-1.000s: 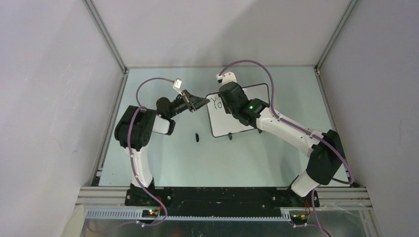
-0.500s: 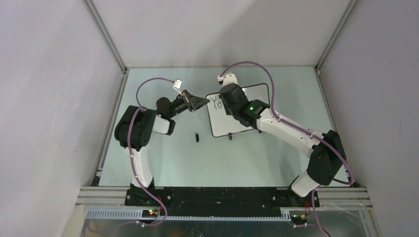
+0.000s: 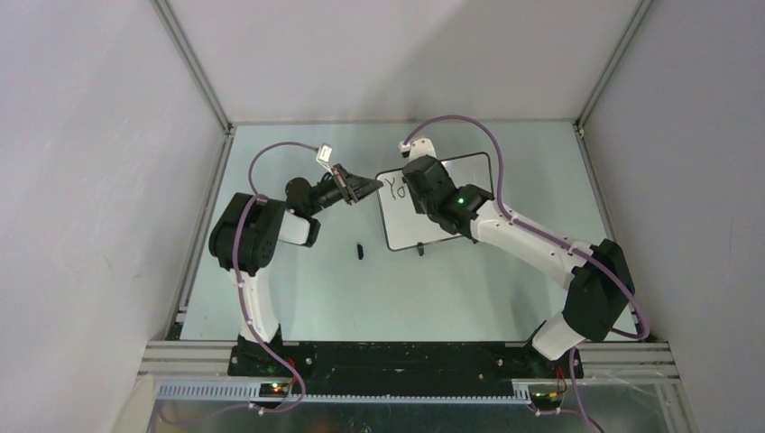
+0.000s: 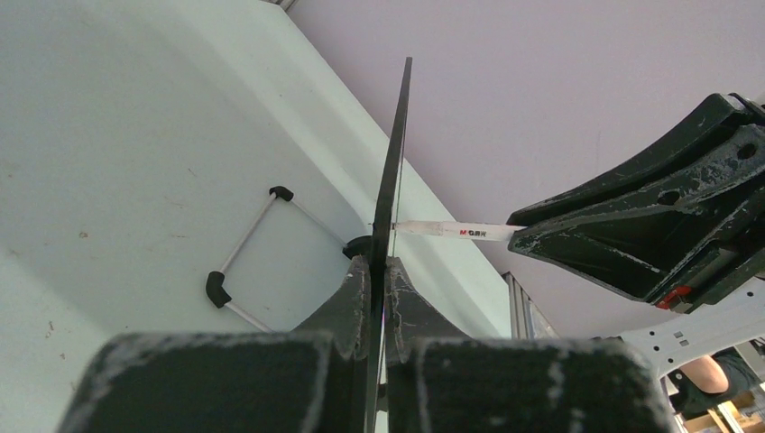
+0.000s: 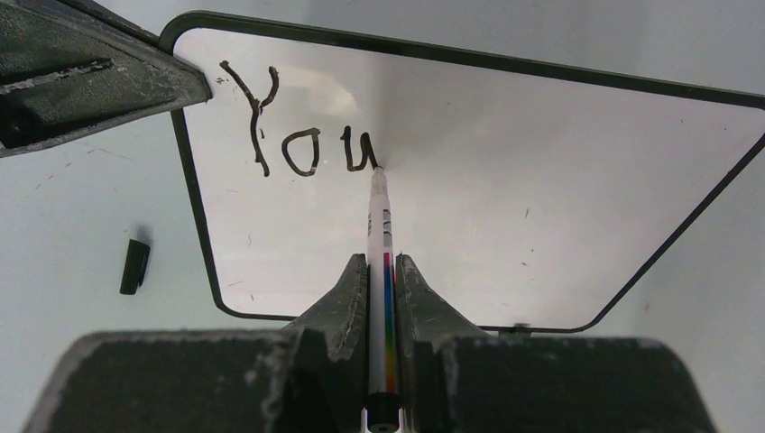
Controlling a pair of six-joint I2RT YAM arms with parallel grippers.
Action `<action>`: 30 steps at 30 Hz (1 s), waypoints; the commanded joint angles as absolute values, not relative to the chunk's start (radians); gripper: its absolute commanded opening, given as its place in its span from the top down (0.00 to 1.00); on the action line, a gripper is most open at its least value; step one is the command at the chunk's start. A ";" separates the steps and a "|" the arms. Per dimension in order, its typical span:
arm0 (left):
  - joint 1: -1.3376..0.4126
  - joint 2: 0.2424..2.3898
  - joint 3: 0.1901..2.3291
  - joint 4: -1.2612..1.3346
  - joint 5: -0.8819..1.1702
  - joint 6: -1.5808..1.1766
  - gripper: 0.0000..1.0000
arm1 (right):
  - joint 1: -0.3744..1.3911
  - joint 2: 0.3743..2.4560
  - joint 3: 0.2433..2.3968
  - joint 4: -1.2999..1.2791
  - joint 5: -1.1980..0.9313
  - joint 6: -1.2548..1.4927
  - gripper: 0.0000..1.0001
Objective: Write a sentence on the whiteboard
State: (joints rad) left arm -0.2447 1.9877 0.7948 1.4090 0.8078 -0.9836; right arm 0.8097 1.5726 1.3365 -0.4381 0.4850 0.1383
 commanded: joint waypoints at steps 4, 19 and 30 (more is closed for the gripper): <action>-0.254 1.937 0.802 1.455 0.833 -0.980 1.00 | 0.793 1.480 1.304 -0.401 0.454 0.151 1.00; -0.254 1.930 0.801 1.454 0.836 -0.980 1.00 | 0.673 1.357 1.213 -0.333 0.397 0.178 1.00; -0.253 1.930 0.802 1.453 0.837 -0.980 1.00 | 0.658 1.379 1.214 -0.313 0.392 0.170 1.00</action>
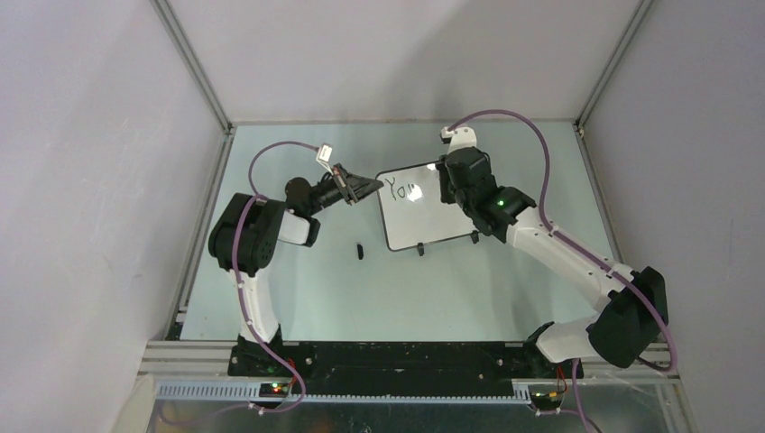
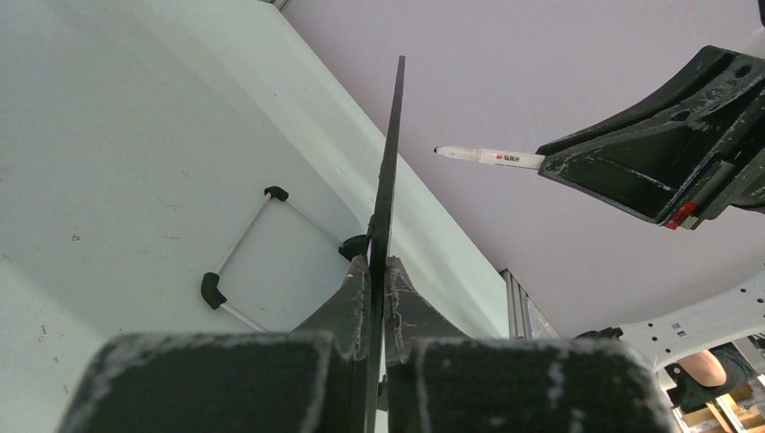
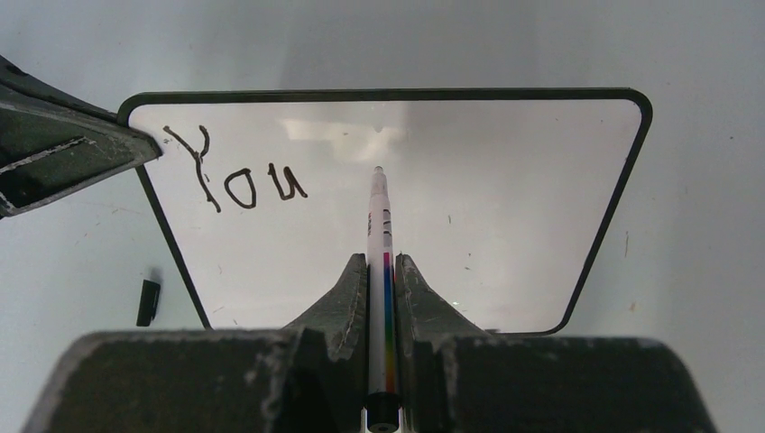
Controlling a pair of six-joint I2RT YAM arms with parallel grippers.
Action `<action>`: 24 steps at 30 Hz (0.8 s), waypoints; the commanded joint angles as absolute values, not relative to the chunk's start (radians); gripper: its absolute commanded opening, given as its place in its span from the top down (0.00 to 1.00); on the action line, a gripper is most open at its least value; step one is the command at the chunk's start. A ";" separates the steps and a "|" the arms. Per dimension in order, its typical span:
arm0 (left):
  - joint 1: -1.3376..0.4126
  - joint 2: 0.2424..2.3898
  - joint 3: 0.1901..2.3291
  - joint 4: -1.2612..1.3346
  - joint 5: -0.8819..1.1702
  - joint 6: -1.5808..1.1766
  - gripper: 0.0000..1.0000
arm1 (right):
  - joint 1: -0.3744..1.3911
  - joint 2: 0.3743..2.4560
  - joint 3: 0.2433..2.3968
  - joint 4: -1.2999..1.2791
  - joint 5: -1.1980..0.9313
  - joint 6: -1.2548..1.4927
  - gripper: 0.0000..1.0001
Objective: Write a sentence on the whiteboard
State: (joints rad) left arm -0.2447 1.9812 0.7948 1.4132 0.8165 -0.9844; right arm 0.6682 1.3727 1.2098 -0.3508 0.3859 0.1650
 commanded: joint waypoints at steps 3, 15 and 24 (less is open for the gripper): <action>-0.253 1.932 0.802 1.453 0.837 -0.981 1.00 | 0.652 1.389 1.214 -0.317 0.395 0.172 1.00; -0.254 1.933 0.803 1.453 0.837 -0.980 1.00 | 0.636 1.421 1.214 -0.310 0.349 0.179 1.00; -0.253 1.935 0.804 1.454 0.837 -0.980 1.00 | 0.623 1.429 1.214 -0.306 0.348 0.184 1.00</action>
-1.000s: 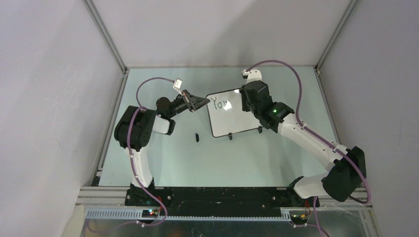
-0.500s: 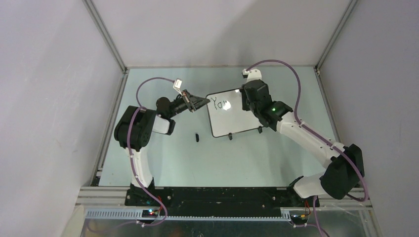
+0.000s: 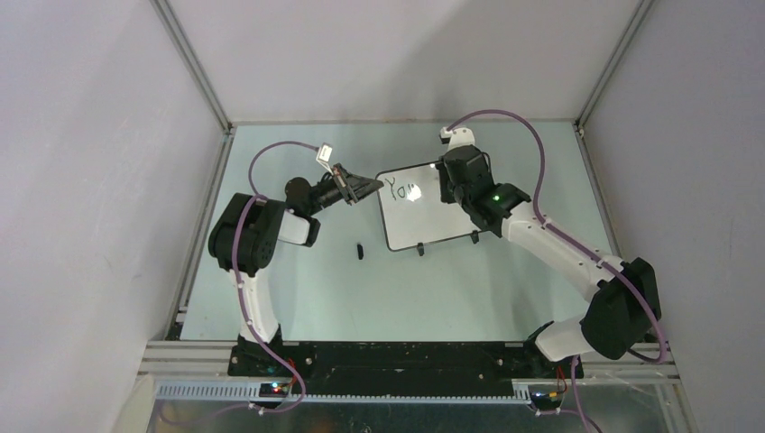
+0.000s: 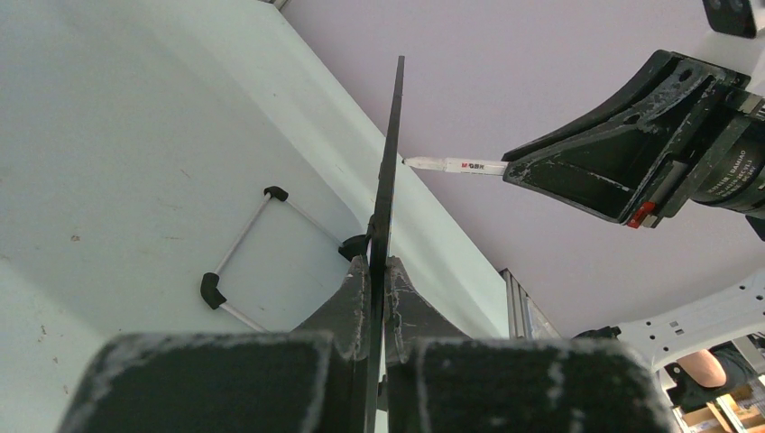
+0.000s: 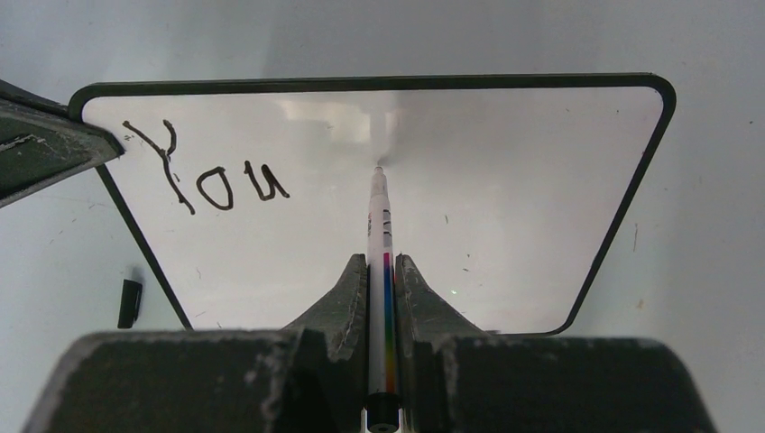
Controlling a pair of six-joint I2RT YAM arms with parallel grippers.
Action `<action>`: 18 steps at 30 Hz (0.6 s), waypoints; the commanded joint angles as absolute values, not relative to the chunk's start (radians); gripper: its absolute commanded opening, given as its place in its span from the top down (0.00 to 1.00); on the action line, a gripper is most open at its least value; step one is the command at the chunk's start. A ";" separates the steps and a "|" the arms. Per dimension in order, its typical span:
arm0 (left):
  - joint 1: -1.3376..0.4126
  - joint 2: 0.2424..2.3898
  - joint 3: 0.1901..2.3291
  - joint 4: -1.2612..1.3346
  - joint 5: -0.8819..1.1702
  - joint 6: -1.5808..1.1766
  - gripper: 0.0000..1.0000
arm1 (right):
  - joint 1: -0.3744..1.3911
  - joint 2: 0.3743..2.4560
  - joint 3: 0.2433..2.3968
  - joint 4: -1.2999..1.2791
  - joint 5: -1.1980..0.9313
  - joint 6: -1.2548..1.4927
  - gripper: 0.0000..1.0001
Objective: Write a sentence on the whiteboard
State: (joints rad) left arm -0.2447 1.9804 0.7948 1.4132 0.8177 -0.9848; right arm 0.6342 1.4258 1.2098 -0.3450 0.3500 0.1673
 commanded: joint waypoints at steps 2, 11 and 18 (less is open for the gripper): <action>-0.254 1.936 0.804 1.454 0.837 -0.980 1.00 | 0.618 1.430 1.213 -0.306 0.353 0.188 1.00; -0.254 1.934 0.803 1.453 0.837 -0.981 1.00 | 0.611 1.433 1.213 -0.302 0.358 0.192 1.00; -0.254 1.934 0.804 1.453 0.838 -0.982 1.00 | 0.609 1.445 1.213 -0.292 0.357 0.189 1.00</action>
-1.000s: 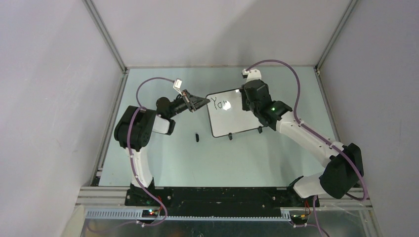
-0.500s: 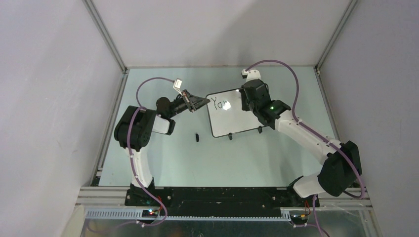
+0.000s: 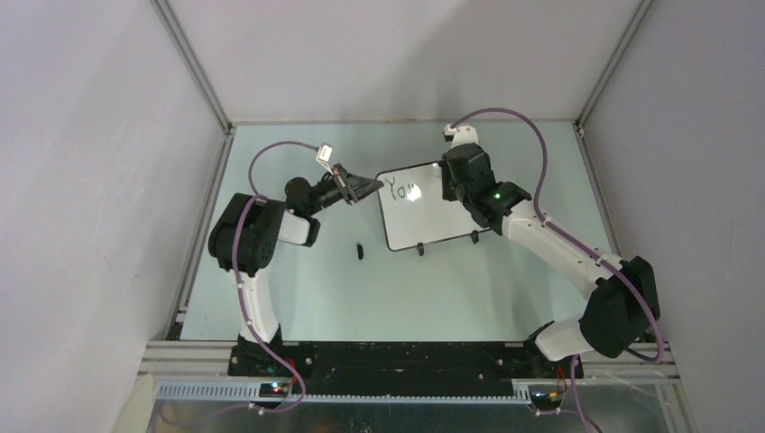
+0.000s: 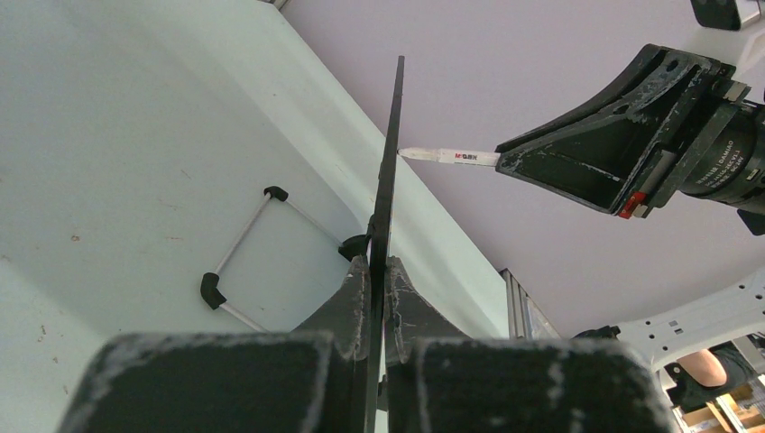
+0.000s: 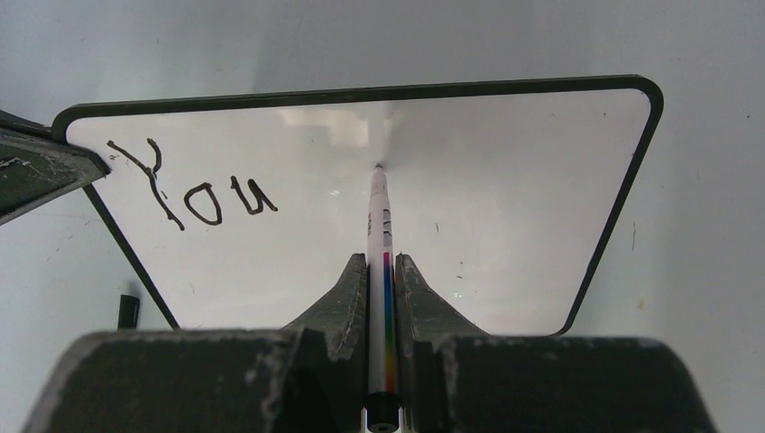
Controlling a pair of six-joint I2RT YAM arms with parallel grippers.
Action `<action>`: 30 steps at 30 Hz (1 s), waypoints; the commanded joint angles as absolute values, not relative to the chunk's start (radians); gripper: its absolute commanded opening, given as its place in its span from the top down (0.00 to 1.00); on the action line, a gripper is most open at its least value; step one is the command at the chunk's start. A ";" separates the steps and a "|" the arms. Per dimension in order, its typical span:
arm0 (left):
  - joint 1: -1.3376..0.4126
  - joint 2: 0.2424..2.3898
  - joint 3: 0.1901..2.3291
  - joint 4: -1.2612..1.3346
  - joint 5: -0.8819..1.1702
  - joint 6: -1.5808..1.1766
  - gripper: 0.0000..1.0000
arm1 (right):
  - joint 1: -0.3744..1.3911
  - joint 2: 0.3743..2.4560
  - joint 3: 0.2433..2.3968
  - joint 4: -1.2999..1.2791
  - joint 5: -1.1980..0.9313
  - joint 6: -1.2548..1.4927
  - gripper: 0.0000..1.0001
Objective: Write a sentence on the whiteboard
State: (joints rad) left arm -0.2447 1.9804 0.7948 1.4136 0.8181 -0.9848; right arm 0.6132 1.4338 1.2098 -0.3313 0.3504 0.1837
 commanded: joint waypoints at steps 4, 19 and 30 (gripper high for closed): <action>-0.254 1.936 0.804 1.453 0.838 -0.982 1.00 | 0.609 1.451 1.213 -0.287 0.357 0.188 1.00; -0.254 1.933 0.804 1.455 0.838 -0.982 1.00 | 0.615 1.464 1.214 -0.266 0.323 0.177 1.00; -0.254 1.933 0.804 1.454 0.838 -0.982 1.00 | 0.621 1.467 1.214 -0.267 0.283 0.166 1.00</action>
